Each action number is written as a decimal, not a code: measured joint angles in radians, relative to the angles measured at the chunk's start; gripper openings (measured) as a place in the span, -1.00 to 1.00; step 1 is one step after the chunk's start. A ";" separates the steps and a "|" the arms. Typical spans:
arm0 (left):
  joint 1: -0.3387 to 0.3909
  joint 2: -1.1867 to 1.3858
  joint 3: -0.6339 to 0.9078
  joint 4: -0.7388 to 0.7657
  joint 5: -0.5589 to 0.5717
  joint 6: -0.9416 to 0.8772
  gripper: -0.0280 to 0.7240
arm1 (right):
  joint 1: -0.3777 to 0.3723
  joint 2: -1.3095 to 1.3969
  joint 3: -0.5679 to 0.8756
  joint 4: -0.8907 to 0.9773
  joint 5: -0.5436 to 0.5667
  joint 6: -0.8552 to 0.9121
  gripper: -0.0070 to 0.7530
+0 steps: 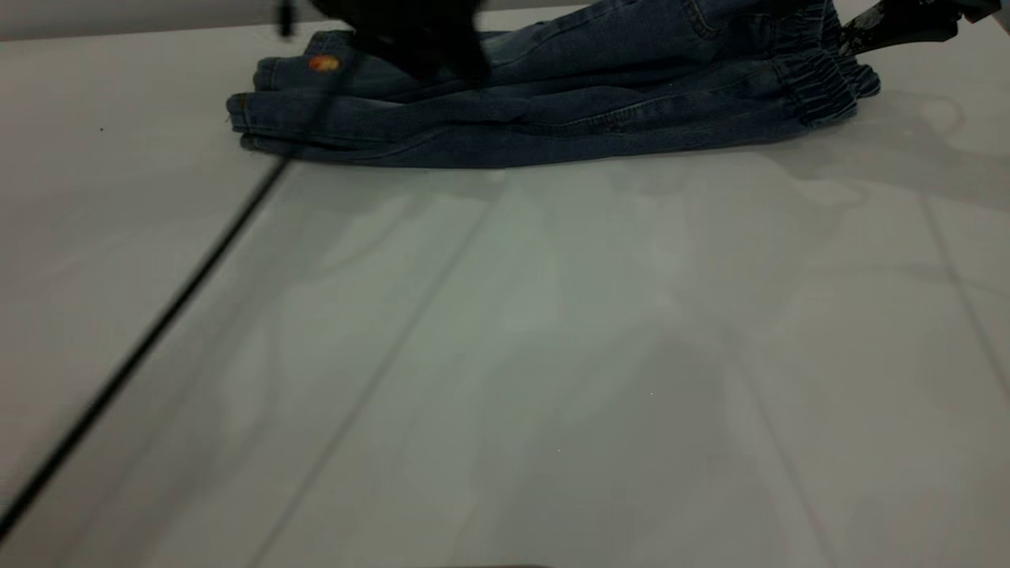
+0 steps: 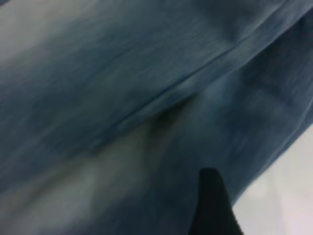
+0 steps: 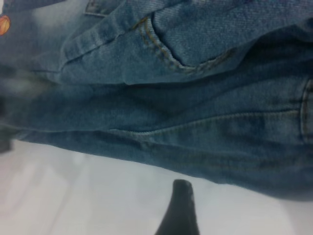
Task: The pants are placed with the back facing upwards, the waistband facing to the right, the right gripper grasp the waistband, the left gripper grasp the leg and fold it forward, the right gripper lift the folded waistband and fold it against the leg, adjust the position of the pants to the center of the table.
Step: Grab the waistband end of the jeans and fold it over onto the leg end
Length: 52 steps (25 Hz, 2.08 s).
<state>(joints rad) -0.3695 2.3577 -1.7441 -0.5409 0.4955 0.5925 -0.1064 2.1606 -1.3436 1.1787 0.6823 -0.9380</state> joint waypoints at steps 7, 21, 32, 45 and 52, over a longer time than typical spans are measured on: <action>-0.055 0.136 -0.093 -0.054 -0.216 0.001 0.24 | 0.000 0.000 0.000 -0.003 -0.001 -0.006 0.47; -0.049 0.176 -0.139 -0.095 -0.561 0.079 0.24 | 0.000 0.000 0.000 -0.006 -0.025 -0.008 0.47; -0.050 0.151 -0.169 0.085 0.062 0.074 0.25 | -0.042 0.045 -0.001 -0.019 -0.052 0.063 0.59; -0.050 0.150 -0.169 0.102 0.062 0.050 0.25 | -0.042 0.182 -0.005 0.256 -0.111 -0.171 0.63; -0.050 0.150 -0.169 0.102 0.062 0.050 0.25 | -0.042 0.188 -0.005 0.450 -0.129 -0.321 0.53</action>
<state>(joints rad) -0.4200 2.5074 -1.9131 -0.4392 0.5579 0.6423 -0.1479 2.3484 -1.3489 1.6288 0.5533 -1.2586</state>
